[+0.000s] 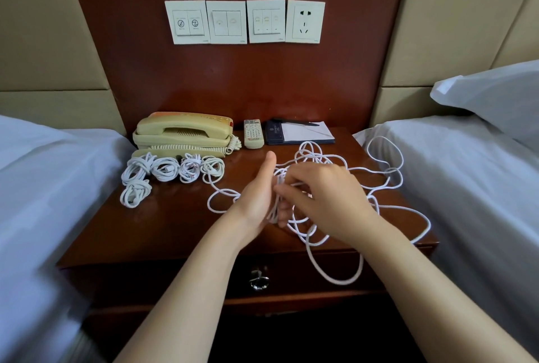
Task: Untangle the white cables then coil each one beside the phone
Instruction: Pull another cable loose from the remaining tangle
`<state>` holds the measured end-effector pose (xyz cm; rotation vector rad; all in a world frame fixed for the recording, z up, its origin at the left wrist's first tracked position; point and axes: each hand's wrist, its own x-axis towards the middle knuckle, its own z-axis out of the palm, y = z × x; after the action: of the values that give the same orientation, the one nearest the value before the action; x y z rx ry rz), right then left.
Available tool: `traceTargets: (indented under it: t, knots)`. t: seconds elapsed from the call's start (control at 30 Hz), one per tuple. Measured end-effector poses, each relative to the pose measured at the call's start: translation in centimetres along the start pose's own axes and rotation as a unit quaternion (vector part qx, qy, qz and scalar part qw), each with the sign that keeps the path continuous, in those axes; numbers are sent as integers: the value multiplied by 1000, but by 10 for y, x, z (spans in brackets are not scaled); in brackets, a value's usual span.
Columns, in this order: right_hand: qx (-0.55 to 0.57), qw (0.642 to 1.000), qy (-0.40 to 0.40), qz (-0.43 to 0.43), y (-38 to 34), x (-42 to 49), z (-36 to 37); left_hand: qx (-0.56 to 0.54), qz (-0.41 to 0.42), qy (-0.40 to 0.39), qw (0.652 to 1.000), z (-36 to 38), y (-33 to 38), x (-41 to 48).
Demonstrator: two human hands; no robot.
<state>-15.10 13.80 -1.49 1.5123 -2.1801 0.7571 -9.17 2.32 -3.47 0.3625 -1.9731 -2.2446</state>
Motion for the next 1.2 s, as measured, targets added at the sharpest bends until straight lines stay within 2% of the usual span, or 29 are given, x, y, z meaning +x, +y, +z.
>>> traceTargets:
  t: [0.13,0.33,0.53,0.73,0.9,0.97,1.07,1.2]
  knots:
    - [93,994,-16,52,16,0,-1,4,-52,-65,997,9,2,-7]
    - [309,945,-35,97,32,4,2,-69,-51,-119,989,10,5,-10]
    - [365,917,-35,156,33,4,14,-154,-26,-153,976,11,6,-17]
    - [265,929,-165,197,25,-5,31,-297,26,-85,951,1,11,-17]
    - [213,937,-180,210,10,-2,21,-345,35,-17,938,-2,12,-13]
    - [131,950,-197,202,6,-2,20,-369,44,11,928,-2,13,-12]
    - [-99,962,-212,139,-7,-4,19,-394,58,56,916,-3,13,-9]
    - [-172,963,-178,104,-26,-12,15,-405,55,84,909,-1,14,-6]
